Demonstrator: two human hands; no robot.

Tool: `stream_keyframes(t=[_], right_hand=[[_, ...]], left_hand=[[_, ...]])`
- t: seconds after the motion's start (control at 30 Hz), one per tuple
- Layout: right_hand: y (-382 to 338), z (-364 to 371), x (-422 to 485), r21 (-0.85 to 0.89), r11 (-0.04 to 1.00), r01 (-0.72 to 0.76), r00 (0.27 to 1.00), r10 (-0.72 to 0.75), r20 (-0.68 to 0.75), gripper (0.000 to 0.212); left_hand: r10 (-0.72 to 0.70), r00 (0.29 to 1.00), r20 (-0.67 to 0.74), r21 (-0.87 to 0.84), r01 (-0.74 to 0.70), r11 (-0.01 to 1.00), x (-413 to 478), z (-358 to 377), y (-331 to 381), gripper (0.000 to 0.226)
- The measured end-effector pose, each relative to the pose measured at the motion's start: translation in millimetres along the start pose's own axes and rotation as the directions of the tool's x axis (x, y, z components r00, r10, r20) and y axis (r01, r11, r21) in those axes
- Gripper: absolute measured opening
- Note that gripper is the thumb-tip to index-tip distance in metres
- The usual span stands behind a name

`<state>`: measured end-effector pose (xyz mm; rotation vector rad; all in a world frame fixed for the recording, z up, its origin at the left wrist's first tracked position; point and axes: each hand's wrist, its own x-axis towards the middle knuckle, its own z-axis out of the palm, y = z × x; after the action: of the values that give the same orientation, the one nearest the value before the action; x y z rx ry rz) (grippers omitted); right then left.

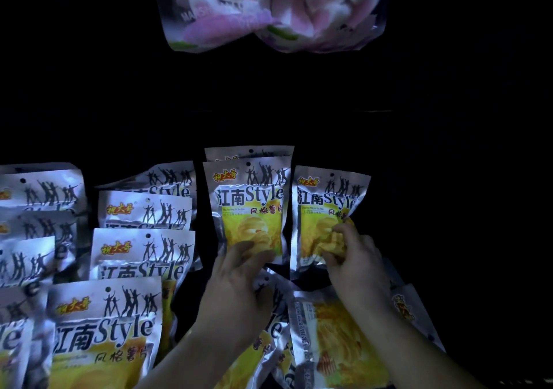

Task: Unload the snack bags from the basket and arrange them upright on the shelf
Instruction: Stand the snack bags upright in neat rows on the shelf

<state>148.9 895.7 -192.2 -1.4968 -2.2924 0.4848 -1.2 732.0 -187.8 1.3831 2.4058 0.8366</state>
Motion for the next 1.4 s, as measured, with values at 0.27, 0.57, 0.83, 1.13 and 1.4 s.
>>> stream_keyframes(t=[0.27, 0.57, 0.83, 1.13, 1.4], right_hand=[[-2, -15, 1, -0.175, 0.978, -0.115, 0.986, 0.134, 0.101, 0.041], [-10, -10, 26, 0.187, 0.98, -0.073, 0.994, 0.056, 0.095, 0.034], [20, -13, 32, 0.33, 0.941, -0.075, 0.969, -0.01, 0.247, 0.043], [32, -18, 14, 0.482, 0.876, -0.03, 0.98, -0.07, 0.188, 0.034], [48, -21, -10, 0.524, 0.851, 0.037, 0.991, -0.099, 0.091, 0.04]], left_hand=[[-0.033, 0.999, -0.003, -0.067, 0.033, 0.997, 0, -1, 0, 0.05], [0.012, 1.0, -0.021, -0.221, -0.016, 0.975, 1, -6, 3, 0.043], [-0.062, 0.954, 0.294, -0.407, 0.184, 0.895, 31, 30, 46, 0.059], [0.016, 0.949, 0.315, -0.558, 0.171, 0.812, 29, 46, 67, 0.07], [-0.16, 0.976, 0.147, -0.67, 0.218, 0.71, 25, 48, 65, 0.035]])
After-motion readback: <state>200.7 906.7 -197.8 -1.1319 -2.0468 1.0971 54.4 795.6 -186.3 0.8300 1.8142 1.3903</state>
